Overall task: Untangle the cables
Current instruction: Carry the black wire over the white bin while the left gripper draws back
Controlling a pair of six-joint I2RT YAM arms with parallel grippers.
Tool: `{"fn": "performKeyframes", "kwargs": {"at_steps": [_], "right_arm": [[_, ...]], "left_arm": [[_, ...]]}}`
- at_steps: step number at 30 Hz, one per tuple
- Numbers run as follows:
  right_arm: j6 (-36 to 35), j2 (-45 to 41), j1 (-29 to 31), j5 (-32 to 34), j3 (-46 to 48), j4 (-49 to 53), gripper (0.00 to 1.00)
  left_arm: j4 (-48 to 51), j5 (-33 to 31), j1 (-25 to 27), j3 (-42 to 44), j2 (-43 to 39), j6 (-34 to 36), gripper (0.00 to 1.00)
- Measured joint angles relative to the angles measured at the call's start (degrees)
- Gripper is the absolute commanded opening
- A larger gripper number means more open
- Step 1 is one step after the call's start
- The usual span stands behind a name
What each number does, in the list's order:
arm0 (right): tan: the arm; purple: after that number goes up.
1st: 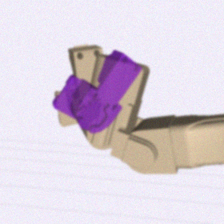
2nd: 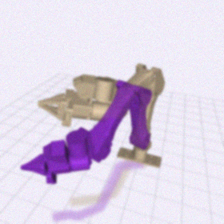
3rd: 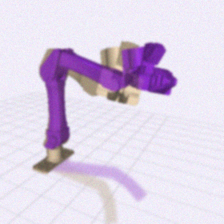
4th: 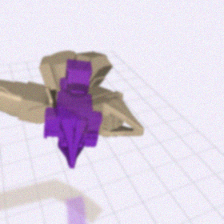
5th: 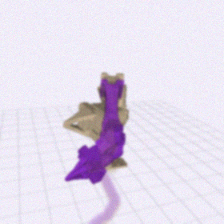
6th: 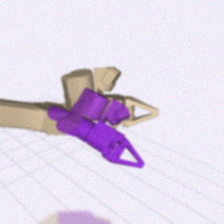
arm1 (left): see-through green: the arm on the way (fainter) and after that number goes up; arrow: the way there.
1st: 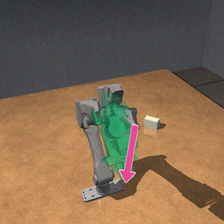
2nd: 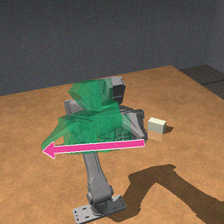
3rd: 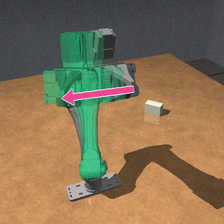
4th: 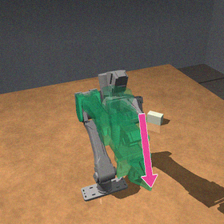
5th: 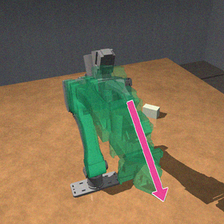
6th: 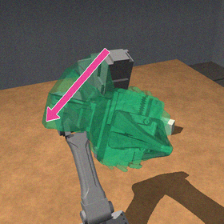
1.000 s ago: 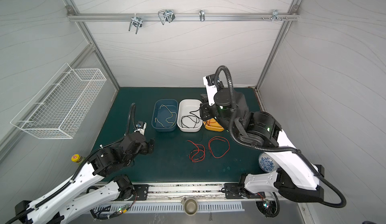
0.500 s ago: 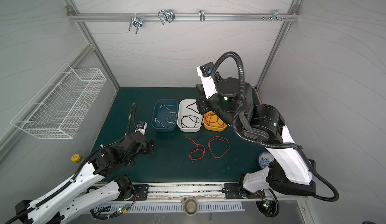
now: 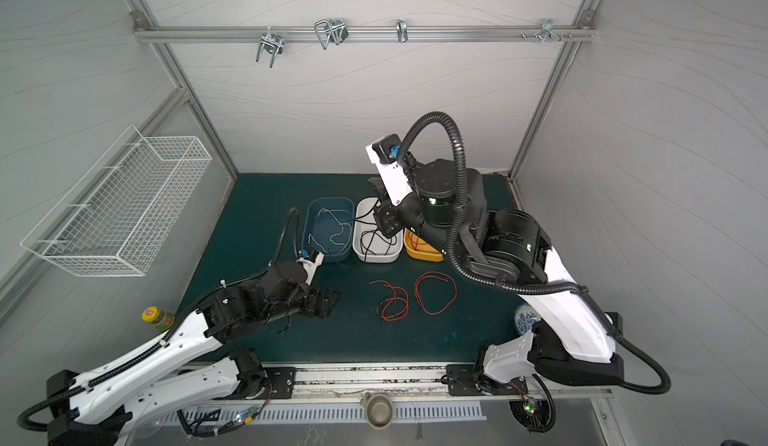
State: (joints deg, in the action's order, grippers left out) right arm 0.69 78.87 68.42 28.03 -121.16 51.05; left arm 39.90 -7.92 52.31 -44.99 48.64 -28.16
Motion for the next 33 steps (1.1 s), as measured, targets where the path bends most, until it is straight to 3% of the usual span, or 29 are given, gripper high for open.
{"fn": "performKeyframes", "kwargs": {"at_steps": [7,16,20,33], "right_arm": [[-3.63,-0.17,0.00,2.93,3.65,-2.54,0.00],[-6.69,1.99,-6.88,2.89,5.01,-6.12,0.00],[-6.82,4.04,-10.75,2.21,5.25,-7.80,0.00],[-11.04,11.78,-16.83,4.52,6.88,-13.40,0.00]], "left_arm": [[1.84,-2.78,0.90,-0.07,-3.23,-1.07,0.96],[10.49,-17.94,0.94,-2.16,-18.47,3.80,0.99],[10.67,-21.77,0.94,-1.25,-22.67,4.57,0.99],[10.80,-23.89,0.94,-0.13,-19.43,5.53,0.99]]}}
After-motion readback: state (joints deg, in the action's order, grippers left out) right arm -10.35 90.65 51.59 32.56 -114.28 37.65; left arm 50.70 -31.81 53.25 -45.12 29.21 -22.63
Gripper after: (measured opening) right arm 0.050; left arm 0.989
